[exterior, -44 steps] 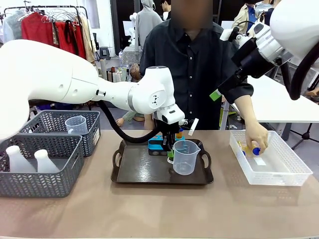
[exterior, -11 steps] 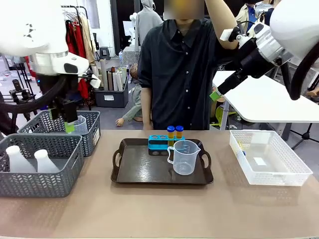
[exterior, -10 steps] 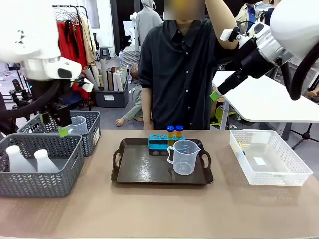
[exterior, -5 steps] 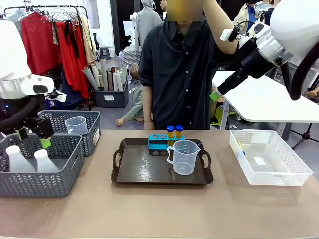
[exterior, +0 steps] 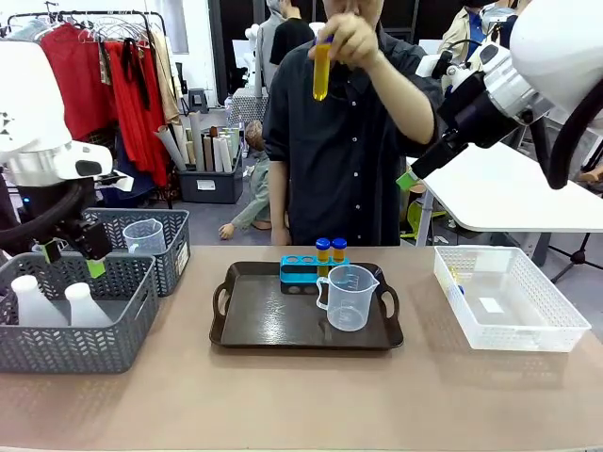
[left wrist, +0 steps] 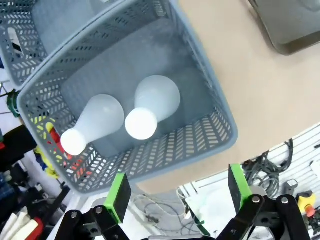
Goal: Prepare the laboratory tools.
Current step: Pick up one Small flask and place it on the Handle tray.
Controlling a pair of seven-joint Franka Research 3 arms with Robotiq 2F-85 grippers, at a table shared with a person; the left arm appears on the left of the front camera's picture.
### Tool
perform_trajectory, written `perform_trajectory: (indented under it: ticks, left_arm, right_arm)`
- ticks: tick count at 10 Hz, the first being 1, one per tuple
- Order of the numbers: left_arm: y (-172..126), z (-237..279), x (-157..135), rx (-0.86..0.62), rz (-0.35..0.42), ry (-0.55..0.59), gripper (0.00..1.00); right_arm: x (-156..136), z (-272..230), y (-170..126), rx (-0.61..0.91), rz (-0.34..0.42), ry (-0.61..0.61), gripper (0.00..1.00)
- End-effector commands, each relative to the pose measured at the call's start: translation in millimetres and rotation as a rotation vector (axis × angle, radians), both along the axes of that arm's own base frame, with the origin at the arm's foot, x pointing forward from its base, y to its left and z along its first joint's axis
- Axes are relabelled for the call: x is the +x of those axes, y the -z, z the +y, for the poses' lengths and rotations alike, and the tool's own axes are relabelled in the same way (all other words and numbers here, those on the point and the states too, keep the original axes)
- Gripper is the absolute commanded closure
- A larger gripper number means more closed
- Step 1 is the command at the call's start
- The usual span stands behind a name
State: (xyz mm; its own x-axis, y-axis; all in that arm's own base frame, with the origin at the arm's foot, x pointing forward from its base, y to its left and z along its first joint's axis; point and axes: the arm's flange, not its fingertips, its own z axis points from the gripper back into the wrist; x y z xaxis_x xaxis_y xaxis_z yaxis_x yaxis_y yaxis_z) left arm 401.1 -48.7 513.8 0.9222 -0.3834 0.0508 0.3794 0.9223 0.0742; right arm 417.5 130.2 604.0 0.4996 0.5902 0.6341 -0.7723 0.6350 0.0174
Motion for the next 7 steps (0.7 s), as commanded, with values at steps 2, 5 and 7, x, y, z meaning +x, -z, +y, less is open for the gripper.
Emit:
perform_trajectory:
  ticks: [2,5,7]
  left_arm:
    - [15.3,4.2,16.2,-0.061,0.027,-0.085,0.00]
    - [40.7,30.6,27.3,-0.064,0.028,-0.233,0.00]
    - [59.2,39.6,33.1,-0.060,0.023,-0.262,0.00]
  right_arm:
    - [-0.1,-0.5,0.4,0.013,0.001,-0.006,0.00]
    - [-0.1,-0.5,0.4,0.013,0.001,-0.006,0.00]
    - [-0.1,-0.5,0.4,0.013,0.001,-0.006,0.00]
